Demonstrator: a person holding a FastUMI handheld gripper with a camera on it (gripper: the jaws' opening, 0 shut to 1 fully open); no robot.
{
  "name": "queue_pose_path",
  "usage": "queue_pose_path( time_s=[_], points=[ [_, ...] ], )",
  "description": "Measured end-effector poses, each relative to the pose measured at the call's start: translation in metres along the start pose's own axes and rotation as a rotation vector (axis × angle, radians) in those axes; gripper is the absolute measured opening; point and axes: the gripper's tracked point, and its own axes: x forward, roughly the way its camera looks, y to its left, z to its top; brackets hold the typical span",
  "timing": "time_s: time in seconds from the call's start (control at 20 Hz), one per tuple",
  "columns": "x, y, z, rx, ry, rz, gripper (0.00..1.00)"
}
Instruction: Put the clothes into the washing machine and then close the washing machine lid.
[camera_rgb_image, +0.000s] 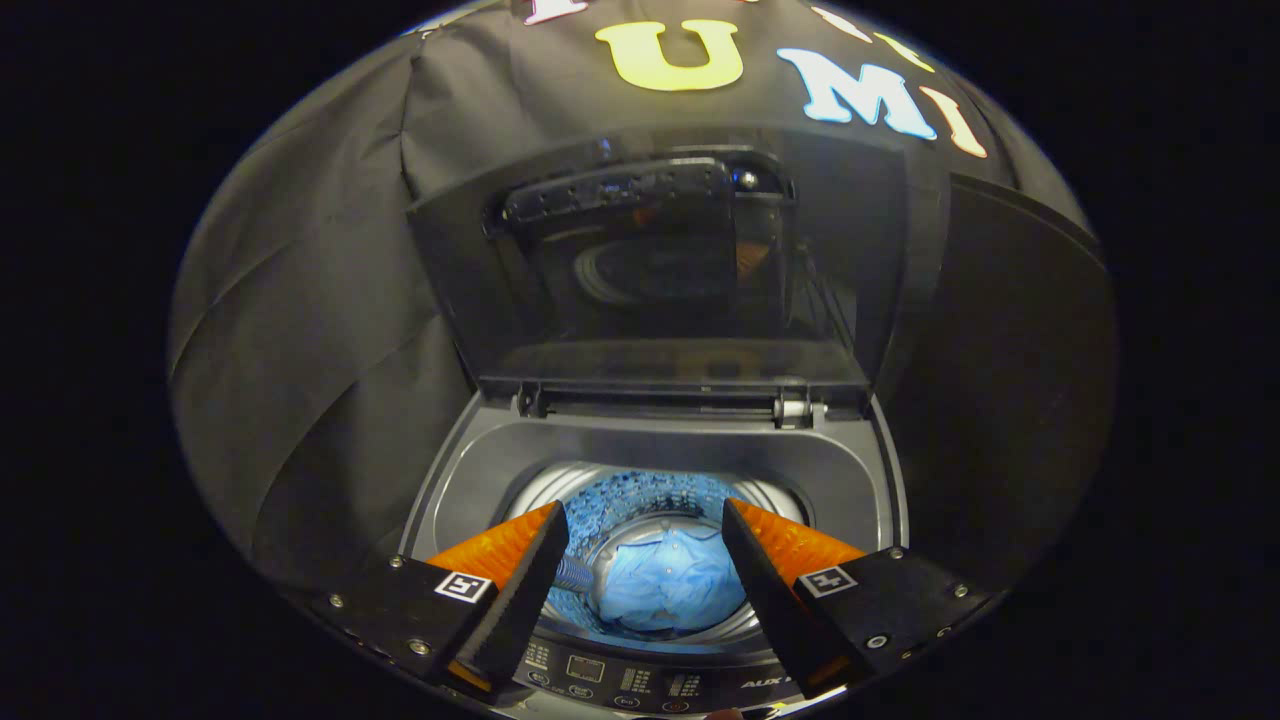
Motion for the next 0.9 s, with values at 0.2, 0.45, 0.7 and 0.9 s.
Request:
queue_pose_path(
  time_s=[0.2, 0.45, 0.7, 0.9],
  points=[
    [-0.021, -0.005, 0.048, -0.027, -0.179, -0.023, 0.96],
    [-0.033, -0.009, 0.098, -0.016, -0.347, -0.043, 0.96],
    [-0.04, -0.003, 0.14, -0.031, -0.436, -0.047, 0.95],
    [-0.039, 0.002, 0.172, -0.041, -0.484, -0.047, 0.96]
  ],
)
